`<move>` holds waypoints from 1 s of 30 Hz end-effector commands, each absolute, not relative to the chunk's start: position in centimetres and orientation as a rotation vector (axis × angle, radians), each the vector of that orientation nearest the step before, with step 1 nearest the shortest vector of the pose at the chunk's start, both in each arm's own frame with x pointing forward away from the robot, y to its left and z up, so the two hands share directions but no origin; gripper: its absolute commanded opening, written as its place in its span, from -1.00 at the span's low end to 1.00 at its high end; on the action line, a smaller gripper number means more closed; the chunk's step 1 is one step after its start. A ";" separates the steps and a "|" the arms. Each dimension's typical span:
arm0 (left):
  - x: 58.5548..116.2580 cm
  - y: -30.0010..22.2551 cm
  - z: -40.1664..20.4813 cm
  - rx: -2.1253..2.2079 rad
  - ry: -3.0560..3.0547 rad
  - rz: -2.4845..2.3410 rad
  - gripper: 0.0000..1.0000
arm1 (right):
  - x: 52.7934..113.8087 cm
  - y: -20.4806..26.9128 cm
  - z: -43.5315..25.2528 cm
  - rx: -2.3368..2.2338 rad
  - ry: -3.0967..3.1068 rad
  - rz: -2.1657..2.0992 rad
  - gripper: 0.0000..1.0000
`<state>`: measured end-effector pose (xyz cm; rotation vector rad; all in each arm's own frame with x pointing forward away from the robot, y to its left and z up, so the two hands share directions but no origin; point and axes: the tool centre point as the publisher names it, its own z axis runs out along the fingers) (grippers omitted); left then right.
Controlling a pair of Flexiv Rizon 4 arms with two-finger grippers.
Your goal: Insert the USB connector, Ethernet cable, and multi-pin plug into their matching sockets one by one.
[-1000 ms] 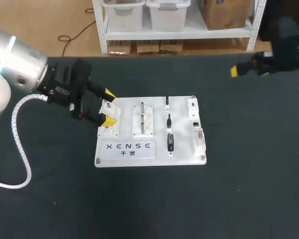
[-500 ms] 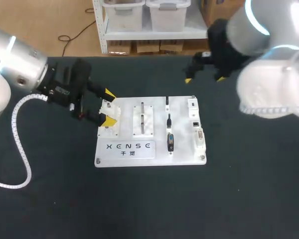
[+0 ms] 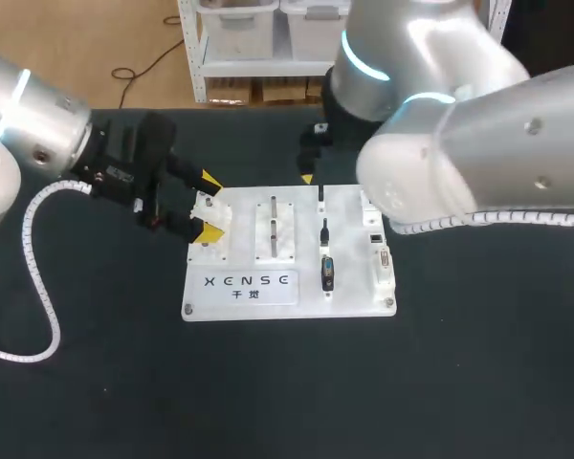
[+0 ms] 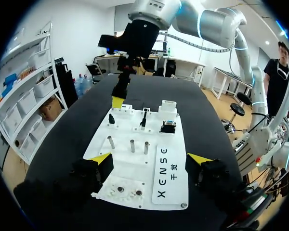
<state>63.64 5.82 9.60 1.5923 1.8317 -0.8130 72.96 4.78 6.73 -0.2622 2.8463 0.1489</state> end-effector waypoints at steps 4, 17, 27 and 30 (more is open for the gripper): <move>63.8 5.8 9.5 1.595 1.830 -0.816 1.00 | 74.1 5.8 4.4 -0.240 2.880 0.108 1.00; 63.8 5.8 9.5 1.595 1.830 -0.816 1.00 | 74.6 6.2 3.6 -0.215 2.881 0.172 1.00; 63.8 5.8 9.5 1.595 1.830 -0.816 1.00 | 74.6 6.2 3.6 -0.215 2.881 0.172 1.00; 63.8 5.8 9.5 1.595 1.830 -0.816 1.00 | 74.6 6.2 3.6 -0.215 2.881 0.172 1.00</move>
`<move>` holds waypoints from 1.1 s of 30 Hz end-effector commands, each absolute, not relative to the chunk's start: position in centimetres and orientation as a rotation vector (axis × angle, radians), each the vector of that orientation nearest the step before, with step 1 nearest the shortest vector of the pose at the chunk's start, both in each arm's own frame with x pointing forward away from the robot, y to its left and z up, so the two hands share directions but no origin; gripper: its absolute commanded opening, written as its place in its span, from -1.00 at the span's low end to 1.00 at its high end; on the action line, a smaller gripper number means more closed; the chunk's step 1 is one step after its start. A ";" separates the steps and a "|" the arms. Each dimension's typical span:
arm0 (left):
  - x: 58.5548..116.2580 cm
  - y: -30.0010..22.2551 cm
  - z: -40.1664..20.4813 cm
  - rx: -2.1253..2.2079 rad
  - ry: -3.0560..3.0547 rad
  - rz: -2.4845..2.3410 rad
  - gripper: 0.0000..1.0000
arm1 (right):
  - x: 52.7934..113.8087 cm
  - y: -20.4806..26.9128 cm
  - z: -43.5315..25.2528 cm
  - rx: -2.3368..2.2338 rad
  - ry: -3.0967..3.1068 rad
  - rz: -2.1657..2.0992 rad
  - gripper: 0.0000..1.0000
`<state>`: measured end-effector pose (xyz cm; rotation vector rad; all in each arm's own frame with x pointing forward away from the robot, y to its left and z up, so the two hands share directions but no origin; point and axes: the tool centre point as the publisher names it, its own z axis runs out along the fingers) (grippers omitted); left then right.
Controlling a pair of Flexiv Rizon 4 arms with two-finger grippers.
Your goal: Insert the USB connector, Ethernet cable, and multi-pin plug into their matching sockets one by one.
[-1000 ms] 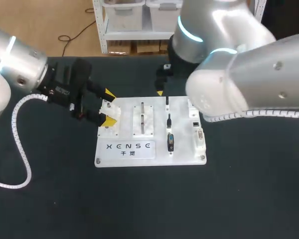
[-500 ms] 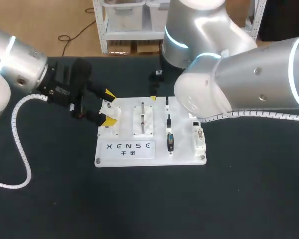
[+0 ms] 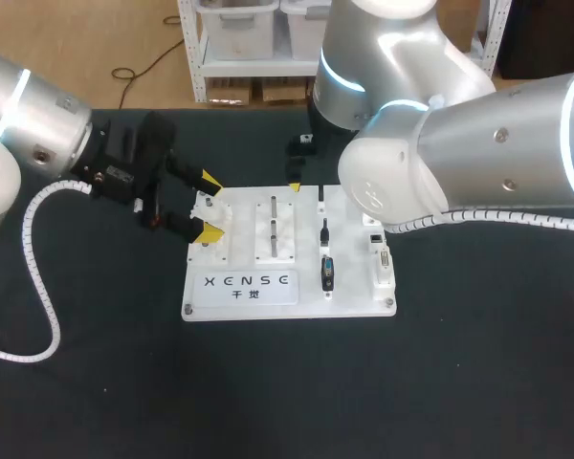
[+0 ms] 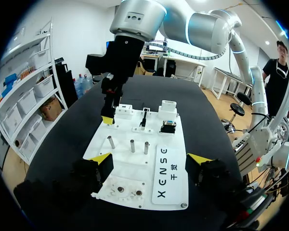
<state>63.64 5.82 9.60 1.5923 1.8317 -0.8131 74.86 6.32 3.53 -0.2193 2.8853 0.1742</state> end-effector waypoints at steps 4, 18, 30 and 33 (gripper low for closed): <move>63.8 5.8 9.5 1.595 1.830 -0.816 1.00 | 74.6 6.2 3.6 -0.215 2.881 0.172 1.00; 63.8 5.8 9.5 1.595 1.830 -0.816 1.00 | 74.9 6.3 3.1 -0.166 2.897 0.116 1.00; 63.8 5.8 9.5 1.595 1.830 -0.816 1.00 | 75.4 6.4 2.3 -0.087 2.944 0.083 1.00; 63.8 5.8 9.5 1.595 1.830 -0.816 1.00 | 75.4 6.4 2.2 -0.066 2.953 0.079 0.34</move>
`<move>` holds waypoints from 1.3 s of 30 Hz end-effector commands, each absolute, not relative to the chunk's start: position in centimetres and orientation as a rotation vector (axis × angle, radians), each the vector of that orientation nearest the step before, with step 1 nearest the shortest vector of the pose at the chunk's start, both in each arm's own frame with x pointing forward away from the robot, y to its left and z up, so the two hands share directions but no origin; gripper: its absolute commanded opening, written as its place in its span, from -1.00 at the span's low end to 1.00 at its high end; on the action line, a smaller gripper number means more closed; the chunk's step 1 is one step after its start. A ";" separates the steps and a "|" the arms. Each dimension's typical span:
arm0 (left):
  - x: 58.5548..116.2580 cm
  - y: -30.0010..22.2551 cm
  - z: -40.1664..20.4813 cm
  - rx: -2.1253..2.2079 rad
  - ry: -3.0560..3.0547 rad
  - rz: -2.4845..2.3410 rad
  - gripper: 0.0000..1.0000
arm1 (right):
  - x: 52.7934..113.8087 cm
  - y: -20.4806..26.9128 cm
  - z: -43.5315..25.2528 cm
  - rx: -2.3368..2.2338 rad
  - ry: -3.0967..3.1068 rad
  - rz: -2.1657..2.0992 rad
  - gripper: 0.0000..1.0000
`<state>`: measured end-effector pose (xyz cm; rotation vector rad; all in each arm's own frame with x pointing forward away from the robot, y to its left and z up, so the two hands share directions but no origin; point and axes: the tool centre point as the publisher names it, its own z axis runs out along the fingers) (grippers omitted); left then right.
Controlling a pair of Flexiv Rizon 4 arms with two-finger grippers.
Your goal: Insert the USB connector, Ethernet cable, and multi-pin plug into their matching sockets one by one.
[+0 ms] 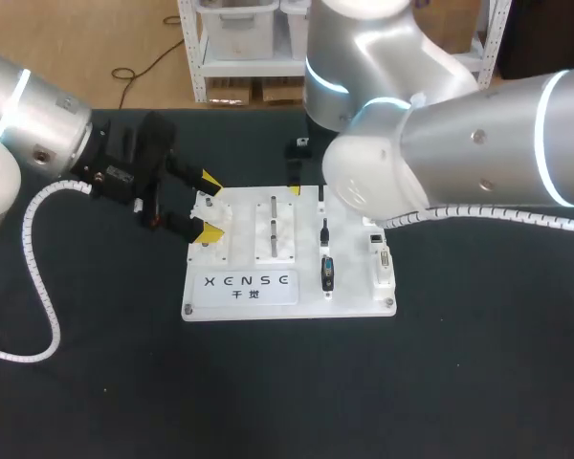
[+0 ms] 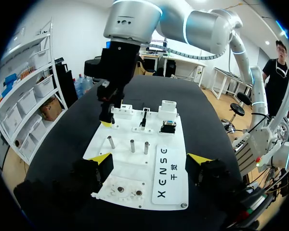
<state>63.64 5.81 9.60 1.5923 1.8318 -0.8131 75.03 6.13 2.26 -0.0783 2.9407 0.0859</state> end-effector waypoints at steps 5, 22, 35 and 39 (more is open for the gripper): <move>63.8 5.8 9.5 1.595 1.830 -0.816 1.00 | 75.5 6.5 1.9 -0.044 2.963 0.079 -0.10; 63.8 5.8 9.5 1.595 1.830 -0.816 1.00 | 75.8 6.9 1.6 -0.046 2.980 0.071 -0.45; 63.8 5.8 9.5 1.595 1.830 -0.816 1.00 | 75.3 6.3 2.4 -0.073 2.926 0.106 -1.00; 63.8 5.8 9.5 1.595 1.830 -0.816 1.00 | 75.2 5.8 3.6 -0.073 2.885 0.137 -1.00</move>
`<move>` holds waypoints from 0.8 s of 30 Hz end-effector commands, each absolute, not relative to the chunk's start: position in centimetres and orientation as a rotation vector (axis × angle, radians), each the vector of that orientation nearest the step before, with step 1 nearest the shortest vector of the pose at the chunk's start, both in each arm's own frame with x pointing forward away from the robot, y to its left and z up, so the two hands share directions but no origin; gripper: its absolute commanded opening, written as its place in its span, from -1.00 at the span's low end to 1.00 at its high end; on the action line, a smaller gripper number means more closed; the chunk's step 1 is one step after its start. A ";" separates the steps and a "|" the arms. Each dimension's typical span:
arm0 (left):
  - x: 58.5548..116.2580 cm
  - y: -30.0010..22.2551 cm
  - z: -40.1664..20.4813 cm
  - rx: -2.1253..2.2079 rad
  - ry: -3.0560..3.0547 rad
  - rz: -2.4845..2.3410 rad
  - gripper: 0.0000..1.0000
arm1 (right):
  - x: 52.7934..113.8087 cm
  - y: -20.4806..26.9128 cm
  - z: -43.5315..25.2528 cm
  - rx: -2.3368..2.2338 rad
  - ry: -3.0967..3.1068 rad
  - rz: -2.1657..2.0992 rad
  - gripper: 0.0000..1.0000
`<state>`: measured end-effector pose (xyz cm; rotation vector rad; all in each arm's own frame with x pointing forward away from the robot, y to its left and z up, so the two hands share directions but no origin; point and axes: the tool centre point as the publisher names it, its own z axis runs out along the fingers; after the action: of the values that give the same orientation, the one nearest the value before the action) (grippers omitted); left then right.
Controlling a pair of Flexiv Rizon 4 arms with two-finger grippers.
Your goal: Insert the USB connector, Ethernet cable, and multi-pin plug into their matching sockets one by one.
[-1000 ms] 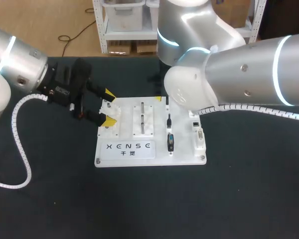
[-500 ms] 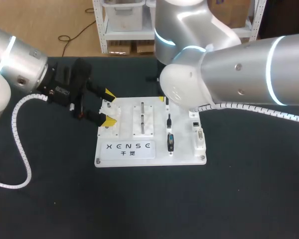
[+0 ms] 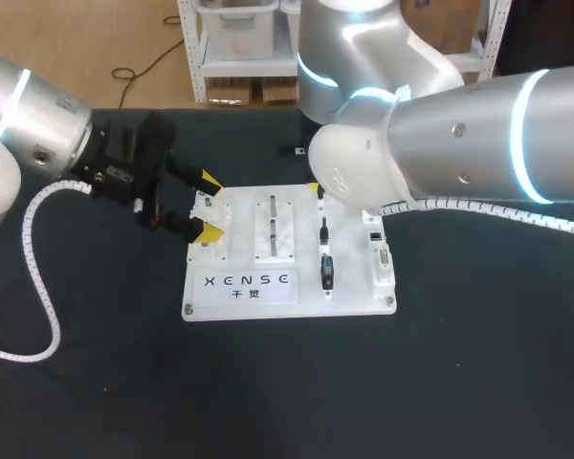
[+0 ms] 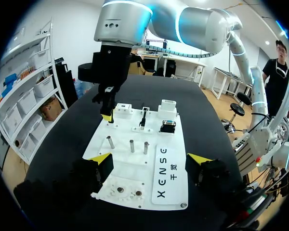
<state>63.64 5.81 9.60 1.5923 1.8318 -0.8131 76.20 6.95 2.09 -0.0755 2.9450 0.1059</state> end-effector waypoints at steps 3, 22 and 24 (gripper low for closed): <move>63.8 5.8 9.5 1.595 1.830 -0.816 1.00 | 75.0 5.6 4.4 -0.076 2.866 0.147 -1.00; 63.8 5.8 9.5 1.595 1.830 -0.816 1.00 | 74.1 0.1 4.7 -0.013 2.847 0.058 -1.00; 63.8 5.8 9.5 1.595 1.830 -0.816 1.00 | 74.0 -0.3 4.5 -0.005 2.849 0.048 -1.00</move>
<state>63.64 5.81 9.61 1.5924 1.8318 -0.8132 74.59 0.15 4.52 -0.0125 2.8918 0.0446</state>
